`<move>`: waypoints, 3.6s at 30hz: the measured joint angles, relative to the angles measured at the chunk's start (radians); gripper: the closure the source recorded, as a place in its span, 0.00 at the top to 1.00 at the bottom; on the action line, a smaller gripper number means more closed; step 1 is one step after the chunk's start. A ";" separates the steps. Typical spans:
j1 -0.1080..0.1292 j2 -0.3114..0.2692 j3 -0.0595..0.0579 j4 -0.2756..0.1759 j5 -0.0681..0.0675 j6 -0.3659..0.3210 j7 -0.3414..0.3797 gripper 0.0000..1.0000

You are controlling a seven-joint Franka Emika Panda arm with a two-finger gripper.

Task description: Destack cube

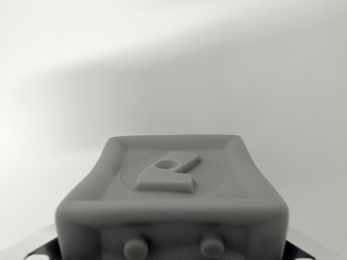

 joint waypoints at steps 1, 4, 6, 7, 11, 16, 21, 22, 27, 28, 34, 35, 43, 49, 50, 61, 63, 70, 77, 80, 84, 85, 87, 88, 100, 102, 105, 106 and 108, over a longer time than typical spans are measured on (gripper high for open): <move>0.000 0.005 0.000 0.001 0.000 0.003 0.000 0.00; -0.001 0.015 0.001 0.005 0.000 0.009 0.000 0.00; -0.001 0.023 0.002 0.008 0.000 0.014 0.000 0.00; -0.002 0.024 0.002 0.009 0.000 0.015 0.000 0.00; -0.003 0.037 0.003 0.012 0.001 0.025 0.000 0.00; -0.004 0.048 0.004 0.016 0.001 0.032 0.000 0.00; -0.005 0.056 0.005 0.019 0.001 0.037 0.000 0.00; -0.005 0.056 0.005 0.020 0.001 0.037 0.000 0.00; -0.005 0.057 0.006 0.020 0.001 0.038 0.000 1.00; -0.005 0.057 0.006 0.020 0.001 0.038 0.000 1.00; -0.005 0.057 0.006 0.020 0.001 0.038 0.000 1.00; -0.005 0.057 0.006 0.020 0.001 0.038 0.000 1.00; -0.006 0.059 0.006 0.021 0.001 0.039 0.000 1.00; -0.006 0.059 0.006 0.021 0.001 0.039 0.000 1.00; -0.006 0.059 0.006 0.021 0.001 0.039 0.000 1.00; -0.006 0.059 0.006 0.021 0.001 0.039 0.000 1.00; -0.006 0.059 0.006 0.021 0.001 0.039 0.000 1.00; -0.006 0.041 0.006 0.016 0.001 0.029 0.000 1.00; -0.005 0.007 0.006 0.005 0.001 0.007 0.000 1.00; -0.005 -0.011 0.005 0.001 0.000 -0.007 0.000 1.00; -0.005 -0.036 0.004 -0.007 0.000 -0.023 0.000 1.00; -0.005 -0.043 0.004 -0.009 0.000 -0.029 0.000 1.00; -0.004 -0.059 0.003 -0.012 -0.001 -0.041 0.000 1.00; -0.004 -0.066 0.003 -0.014 -0.001 -0.047 0.000 1.00; -0.001 -0.157 -0.001 -0.022 -0.003 -0.127 0.001 1.00; 0.000 -0.173 -0.002 -0.023 -0.004 -0.142 0.001 1.00; 0.000 -0.194 -0.003 -0.023 -0.004 -0.163 0.002 1.00; 0.001 -0.202 -0.003 -0.023 -0.005 -0.171 0.002 1.00; 0.001 -0.219 -0.004 -0.022 -0.005 -0.189 0.002 1.00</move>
